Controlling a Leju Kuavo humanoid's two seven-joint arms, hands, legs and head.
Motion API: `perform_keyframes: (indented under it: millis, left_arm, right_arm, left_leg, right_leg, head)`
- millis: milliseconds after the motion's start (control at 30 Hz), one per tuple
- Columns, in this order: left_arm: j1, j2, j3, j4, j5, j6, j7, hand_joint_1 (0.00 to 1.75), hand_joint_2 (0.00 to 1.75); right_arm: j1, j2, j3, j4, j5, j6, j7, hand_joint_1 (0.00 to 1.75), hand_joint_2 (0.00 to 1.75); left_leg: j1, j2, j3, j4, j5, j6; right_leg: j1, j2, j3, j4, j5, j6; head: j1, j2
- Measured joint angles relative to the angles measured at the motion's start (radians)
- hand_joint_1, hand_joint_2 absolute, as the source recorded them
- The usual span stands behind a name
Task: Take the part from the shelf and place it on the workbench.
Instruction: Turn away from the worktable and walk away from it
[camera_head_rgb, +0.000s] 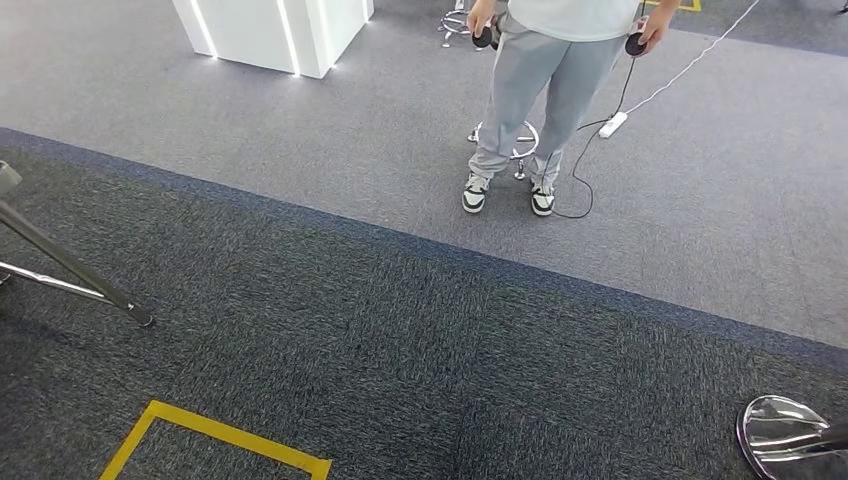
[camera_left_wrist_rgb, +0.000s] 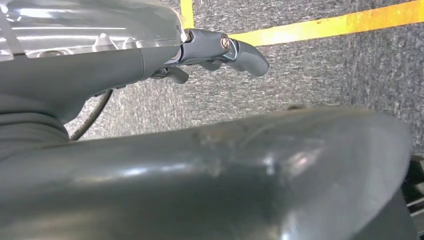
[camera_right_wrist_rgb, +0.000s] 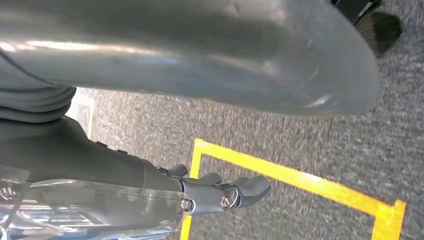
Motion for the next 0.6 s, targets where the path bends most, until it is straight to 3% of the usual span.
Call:
perform_keyframes:
  millis: [33,67,100,167,233,267,367,433,533,567,600]
  left_arm:
    - [0.001,0.0,0.001,0.0,0.0,0.0,0.001,0.0,0.0]
    - [0.001,0.0,0.002,0.0,0.0,0.0,0.002,0.0,0.0]
    - [0.001,0.0,0.003,0.0,0.0,0.0,0.003,0.0,0.0]
    - [0.001,0.0,0.004,0.0,0.0,0.0,0.004,0.0,0.0]
    - [0.001,0.0,0.004,0.0,0.0,-0.001,0.005,0.0,0.0]
    - [0.001,0.0,0.004,0.0,0.0,-0.001,0.006,0.0,0.0]
    - [-0.001,0.0,0.004,0.0,0.0,-0.001,0.008,0.0,0.0]
    - [0.0,0.0,0.004,0.0,0.0,0.0,0.009,0.0,0.0]
    - [0.001,0.0,0.005,0.0,0.0,0.0,0.012,0.0,0.0]
    - [0.001,0.0,0.005,0.0,0.0,0.0,0.014,0.0,0.0]
    - [0.001,0.0,0.005,0.0,0.0,0.0,0.016,0.0,0.0]
  right_arm:
    - [0.0,0.0,-0.001,0.0,0.0,0.0,0.0,0.0,0.0]
    - [0.0,0.0,-0.001,0.0,0.001,0.0,-0.001,0.0,0.0]
    - [0.001,0.0,-0.002,0.0,0.001,0.0,-0.001,0.0,0.0]
    - [0.001,-0.002,-0.003,0.0,0.002,0.0,-0.001,0.0,0.0]
    - [-0.001,-0.003,-0.004,0.0,0.003,0.001,-0.001,0.0,0.0]
    - [-0.001,-0.003,-0.004,0.0,0.003,0.001,0.0,0.0,0.0]
    - [-0.001,-0.002,-0.006,0.0,0.003,0.002,0.004,0.0,0.0]
    - [-0.001,-0.002,-0.008,0.0,0.003,0.003,0.005,0.0,0.0]
    - [-0.001,-0.002,-0.009,0.0,0.003,0.003,0.006,0.0,0.0]
    - [0.0,-0.003,-0.009,0.0,0.003,0.004,0.008,0.0,0.0]
    - [0.0,-0.003,-0.009,0.0,0.003,0.004,0.011,0.0,0.0]
  left_leg:
    - [-0.001,0.004,-0.001,0.0,0.0,0.0]
    - [-0.002,0.007,-0.002,0.001,0.0,0.0]
    - [-0.002,0.01,-0.001,0.001,-0.001,-0.001]
    - [-0.001,0.014,0.003,0.002,-0.004,-0.005]
    - [-0.005,0.019,0.005,0.006,-0.01,-0.015]
    - [-0.007,0.021,0.005,0.008,-0.012,-0.02]
    - [-0.005,0.027,0.007,0.012,-0.018,-0.036]
    - [-0.001,0.016,-0.014,0.066,-0.057,-0.046]
    - [0.004,0.001,-0.102,0.257,-0.152,-0.053]
    - [0.004,0.001,-0.121,0.297,-0.16,-0.054]
    - [0.005,0.0,-0.123,0.297,-0.146,-0.053]
  right_leg:
    - [-0.001,-0.002,-0.028,0.057,-0.02,0.002]
    - [-0.002,-0.004,-0.042,0.086,-0.023,0.004]
    - [-0.003,-0.006,-0.037,0.076,-0.006,0.005]
    - [-0.003,-0.018,0.024,-0.046,0.064,0.003]
    - [0.002,-0.033,0.081,-0.164,0.106,-0.006]
    - [0.005,-0.035,0.091,-0.189,0.11,-0.011]
    - [0.007,-0.026,0.091,-0.197,0.111,-0.028]
    - [0.004,-0.022,0.093,-0.202,0.116,-0.041]
    - [0.007,-0.013,0.09,-0.202,0.117,-0.05]
    - [0.008,-0.009,0.09,-0.202,0.117,-0.05]
    - [0.009,-0.004,0.091,-0.201,0.116,-0.05]
  head:
    - [0.0,0.0]
    - [0.0,0.0]
    - [0.0,0.0]
    - [0.0,0.0]
    - [-0.001,0.0]
    - [-0.001,0.0]
    - [-0.002,0.0]
    - [-0.003,0.0]
    - [-0.004,0.0]
    - [-0.004,0.0]
    - [-0.004,0.0]
